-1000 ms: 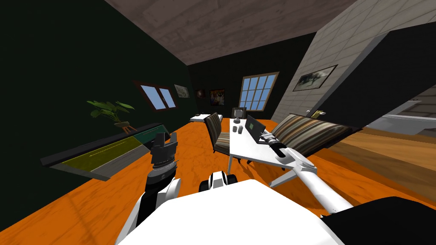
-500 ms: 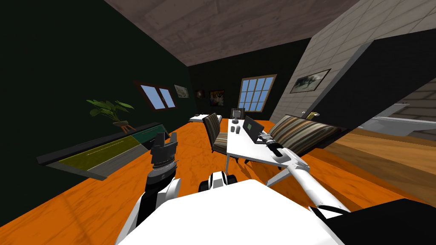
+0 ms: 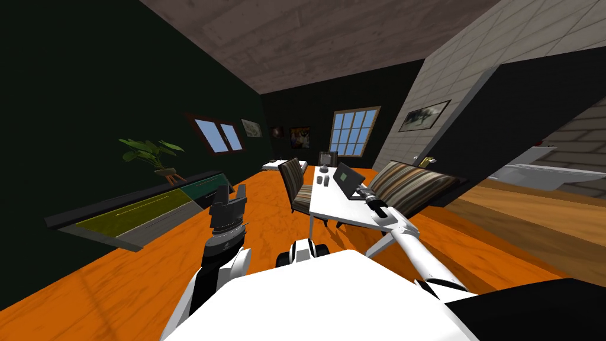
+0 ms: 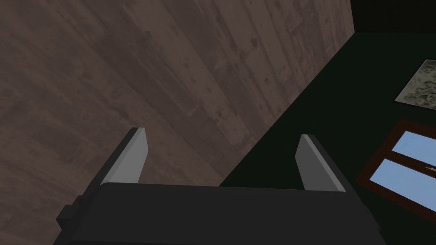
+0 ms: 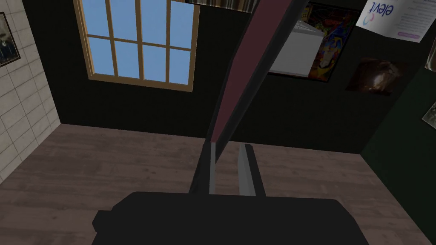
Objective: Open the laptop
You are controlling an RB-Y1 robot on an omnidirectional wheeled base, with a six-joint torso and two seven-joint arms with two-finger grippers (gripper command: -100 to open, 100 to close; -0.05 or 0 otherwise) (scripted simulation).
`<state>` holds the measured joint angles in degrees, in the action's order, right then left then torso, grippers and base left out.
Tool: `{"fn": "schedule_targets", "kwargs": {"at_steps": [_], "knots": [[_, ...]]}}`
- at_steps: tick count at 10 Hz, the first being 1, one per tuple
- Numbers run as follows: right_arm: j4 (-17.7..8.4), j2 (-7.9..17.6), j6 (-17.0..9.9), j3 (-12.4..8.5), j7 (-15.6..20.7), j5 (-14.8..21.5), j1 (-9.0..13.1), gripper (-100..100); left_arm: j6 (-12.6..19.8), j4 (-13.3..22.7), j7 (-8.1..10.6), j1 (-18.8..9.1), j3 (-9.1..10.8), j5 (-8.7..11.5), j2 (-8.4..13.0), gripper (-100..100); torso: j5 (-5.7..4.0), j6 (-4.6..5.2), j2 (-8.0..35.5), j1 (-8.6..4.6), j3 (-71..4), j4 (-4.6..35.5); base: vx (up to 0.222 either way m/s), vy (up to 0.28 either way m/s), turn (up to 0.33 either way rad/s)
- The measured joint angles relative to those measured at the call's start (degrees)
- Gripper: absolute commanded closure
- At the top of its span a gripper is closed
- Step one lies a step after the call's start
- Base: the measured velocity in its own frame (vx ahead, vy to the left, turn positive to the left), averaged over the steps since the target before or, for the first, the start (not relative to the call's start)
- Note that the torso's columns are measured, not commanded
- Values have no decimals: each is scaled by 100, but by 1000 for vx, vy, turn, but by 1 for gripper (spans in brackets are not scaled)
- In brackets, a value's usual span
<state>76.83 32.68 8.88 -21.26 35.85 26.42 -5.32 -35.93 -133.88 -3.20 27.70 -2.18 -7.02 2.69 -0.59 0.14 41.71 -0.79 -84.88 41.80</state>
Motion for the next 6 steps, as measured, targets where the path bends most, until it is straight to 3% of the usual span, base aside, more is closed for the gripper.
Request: {"fn": "schedule_targets", "kwargs": {"at_steps": [2,6], "knots": [[-57,-61,35,-8,-89,-75,74,100,0,0,0,0,0,0,0,0,11,-19,4,29,1,7,-5,-51,-37],[-440,-552,447,-25,-306,-348,180,100,0,0,0,0,0,0,0,0,31,-28,12,46,6,23,13,-104,-44]]}}
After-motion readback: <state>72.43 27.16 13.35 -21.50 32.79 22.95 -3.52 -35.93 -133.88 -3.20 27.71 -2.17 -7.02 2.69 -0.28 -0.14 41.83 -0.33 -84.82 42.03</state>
